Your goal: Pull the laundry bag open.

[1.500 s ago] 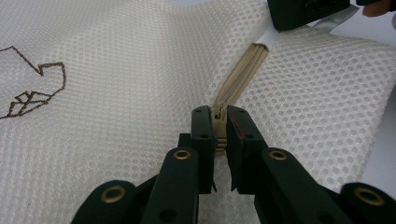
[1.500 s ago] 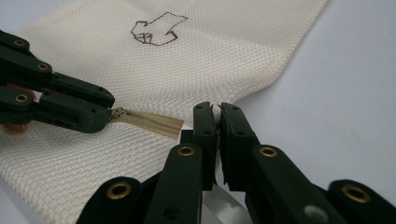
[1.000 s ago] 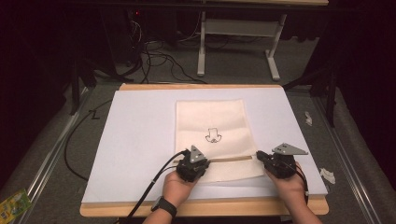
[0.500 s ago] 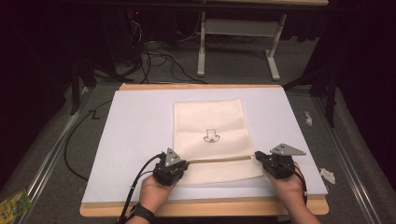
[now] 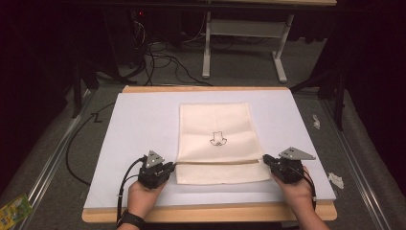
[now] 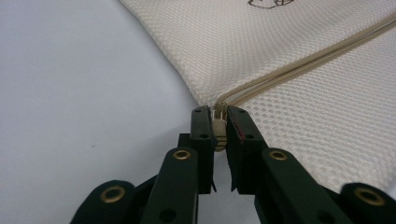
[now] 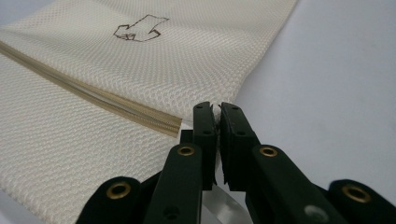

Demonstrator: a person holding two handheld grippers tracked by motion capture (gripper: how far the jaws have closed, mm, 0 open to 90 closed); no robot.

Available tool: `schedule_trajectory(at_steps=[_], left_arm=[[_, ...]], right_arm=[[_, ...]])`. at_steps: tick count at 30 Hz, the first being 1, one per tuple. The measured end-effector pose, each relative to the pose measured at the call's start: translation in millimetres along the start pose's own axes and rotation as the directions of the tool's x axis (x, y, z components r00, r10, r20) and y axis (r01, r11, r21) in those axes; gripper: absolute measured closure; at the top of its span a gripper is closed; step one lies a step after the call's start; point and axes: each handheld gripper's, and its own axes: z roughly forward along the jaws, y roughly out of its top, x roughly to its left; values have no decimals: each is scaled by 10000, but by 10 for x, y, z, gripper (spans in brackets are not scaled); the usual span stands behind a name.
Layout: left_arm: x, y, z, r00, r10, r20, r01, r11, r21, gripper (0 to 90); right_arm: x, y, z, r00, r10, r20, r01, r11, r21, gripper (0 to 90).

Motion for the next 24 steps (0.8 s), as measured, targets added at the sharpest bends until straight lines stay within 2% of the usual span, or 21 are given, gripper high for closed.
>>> schedule_trajectory(at_steps=[4, 7, 9, 11, 14, 16, 18, 19, 20, 21, 22, 24], left_arm=[[-4, -18, 15, 10000, 44, 0, -44, 10000, 47, 816], [-12, -23, 17, 9999, 114, -23, -114, 9999, 48, 811], [-5, -28, 5, 10000, 94, 22, -94, 10000, -15, 785], [19, -21, -17, 9998, -21, 182, 23, 9999, -102, 679], [64, -22, -67, 9998, -14, 200, 20, 9995, -307, 544], [110, -24, -117, 9999, 120, -83, -123, 9992, -380, 491], [170, -26, -189, 9994, 130, -329, -154, 9974, -709, 446], [170, -26, -189, 9994, 130, -329, -154, 9974, -709, 425], [239, -22, -281, 9982, 12, -593, -75, 9942, -1072, 405], [239, -22, -281, 9982, 12, -593, -75, 9942, -1072, 383], [311, -22, -377, 9955, -146, -939, 5, 9889, -1488, 361], [390, -31, -469, 9904, -358, -1334, 105, 9824, -1862, 314]], right_arm=[[-16, -49, -1, 9997, -16, -261, 16, 10000, 23, 851], [-10, -62, -6, 9996, -57, -269, 59, 10000, 48, 833], [-14, -78, -10, 9985, -181, -512, 174, 9998, -138, 723], [-21, -84, -14, 9974, -123, -705, 101, 9995, -309, 591], [-29, -89, -32, 9979, -122, -633, 80, 9978, -659, 400], [-58, -85, -43, 9991, -43, -424, 11, 9971, -757, 288], [-109, -84, -63, 9997, 142, -190, -158, 9961, -863, 230], [-109, -84, -63, 9997, 142, -190, -158, 9961, -863, 230], [-188, -91, -82, 9996, 270, 26, -267, 9950, -962, 198], [-232, -101, -91, 9992, 389, 103, -377, 9949, -940, 195], [-284, -113, -98, 9986, 498, 169, -479, 9943, -956, 194], [-386, -140, -120, 9956, 836, 429, -794, 9926, -918, 192]])
